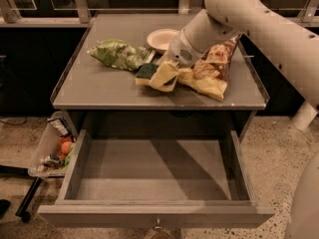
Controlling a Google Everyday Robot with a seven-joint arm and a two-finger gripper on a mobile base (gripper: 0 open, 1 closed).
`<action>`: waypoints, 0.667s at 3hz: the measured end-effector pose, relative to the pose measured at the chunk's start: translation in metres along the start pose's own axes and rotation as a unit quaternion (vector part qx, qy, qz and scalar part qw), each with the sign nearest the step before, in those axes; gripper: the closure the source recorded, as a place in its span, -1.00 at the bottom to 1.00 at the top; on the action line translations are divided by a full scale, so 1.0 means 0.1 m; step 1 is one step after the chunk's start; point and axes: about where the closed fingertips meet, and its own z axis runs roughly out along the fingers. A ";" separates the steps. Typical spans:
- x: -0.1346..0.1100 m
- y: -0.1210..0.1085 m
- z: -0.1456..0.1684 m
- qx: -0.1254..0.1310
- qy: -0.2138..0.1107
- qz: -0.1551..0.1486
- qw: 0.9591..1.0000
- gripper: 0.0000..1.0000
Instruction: Pick sponge from top drawer and place on counter
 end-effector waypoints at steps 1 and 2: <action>0.00 0.00 0.00 0.000 0.000 0.000 1.000 -0.79; 0.00 0.00 0.00 0.000 0.000 0.000 1.000 -1.00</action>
Offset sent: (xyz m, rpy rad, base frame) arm 0.0000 0.0000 0.0000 0.0000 0.0000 0.0001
